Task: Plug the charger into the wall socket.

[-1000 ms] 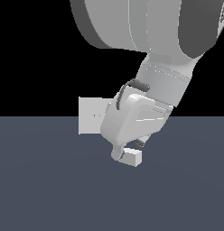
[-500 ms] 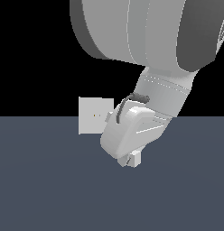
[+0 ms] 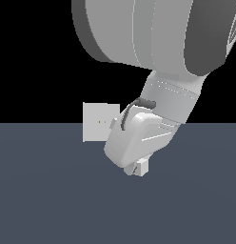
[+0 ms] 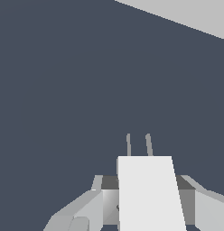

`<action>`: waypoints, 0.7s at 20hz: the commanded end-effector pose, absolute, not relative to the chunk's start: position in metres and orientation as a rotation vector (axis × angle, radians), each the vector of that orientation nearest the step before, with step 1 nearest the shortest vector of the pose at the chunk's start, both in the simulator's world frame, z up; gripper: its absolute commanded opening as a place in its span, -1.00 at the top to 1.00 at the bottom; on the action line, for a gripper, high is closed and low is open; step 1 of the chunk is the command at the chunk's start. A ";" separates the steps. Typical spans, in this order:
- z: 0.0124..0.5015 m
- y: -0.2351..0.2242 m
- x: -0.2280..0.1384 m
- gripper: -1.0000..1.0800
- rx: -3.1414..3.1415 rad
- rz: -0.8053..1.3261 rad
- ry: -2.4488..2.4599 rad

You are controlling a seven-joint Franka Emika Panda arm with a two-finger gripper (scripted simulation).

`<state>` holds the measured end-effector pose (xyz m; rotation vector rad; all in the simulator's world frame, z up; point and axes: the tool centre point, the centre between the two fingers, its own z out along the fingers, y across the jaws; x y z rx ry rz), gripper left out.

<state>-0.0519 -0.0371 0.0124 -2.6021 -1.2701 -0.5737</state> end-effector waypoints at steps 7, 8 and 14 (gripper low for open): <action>0.022 -0.031 -0.053 1.00 -2.655 -0.586 -1.184; 0.024 -0.030 -0.054 1.00 -2.667 -0.589 -1.164; 0.041 -0.017 -0.055 1.00 -2.755 -0.610 -1.002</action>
